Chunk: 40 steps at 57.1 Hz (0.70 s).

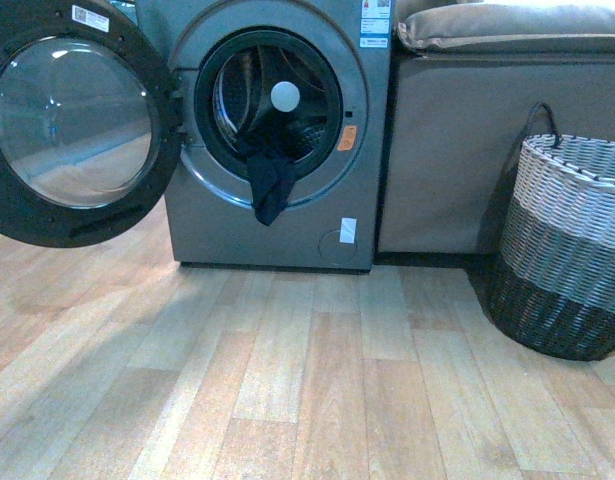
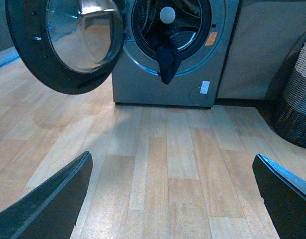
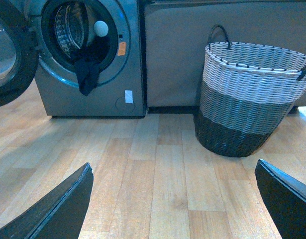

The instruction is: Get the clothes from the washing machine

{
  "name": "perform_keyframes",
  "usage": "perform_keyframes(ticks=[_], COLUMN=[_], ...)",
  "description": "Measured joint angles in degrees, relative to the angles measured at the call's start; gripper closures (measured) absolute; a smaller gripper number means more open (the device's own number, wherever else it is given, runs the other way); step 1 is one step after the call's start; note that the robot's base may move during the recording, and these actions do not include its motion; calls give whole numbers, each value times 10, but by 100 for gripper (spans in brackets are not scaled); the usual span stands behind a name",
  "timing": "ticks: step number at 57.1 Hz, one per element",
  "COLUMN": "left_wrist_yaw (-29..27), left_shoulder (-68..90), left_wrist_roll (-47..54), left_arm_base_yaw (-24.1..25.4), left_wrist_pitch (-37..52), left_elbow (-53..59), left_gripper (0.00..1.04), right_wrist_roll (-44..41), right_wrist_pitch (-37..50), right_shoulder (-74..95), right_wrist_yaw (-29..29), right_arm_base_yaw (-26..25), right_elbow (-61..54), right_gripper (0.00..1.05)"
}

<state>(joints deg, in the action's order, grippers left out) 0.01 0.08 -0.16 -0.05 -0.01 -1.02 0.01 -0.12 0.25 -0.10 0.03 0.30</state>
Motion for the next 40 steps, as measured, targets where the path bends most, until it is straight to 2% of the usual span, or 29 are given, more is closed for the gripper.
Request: perform_keyframes(ticks=[40], left_wrist_yaw=[0], left_shoulder=[0], left_wrist_roll=[0], left_arm_base_yaw=[0], left_wrist_pitch=[0], left_elbow=[0], left_gripper=[7], right_wrist_roll=[0], right_wrist_pitch=[0], right_shoulder=[0], right_wrist_yaw=[0], right_arm_base_yaw=[0], right_elbow=[0], right_gripper=[7])
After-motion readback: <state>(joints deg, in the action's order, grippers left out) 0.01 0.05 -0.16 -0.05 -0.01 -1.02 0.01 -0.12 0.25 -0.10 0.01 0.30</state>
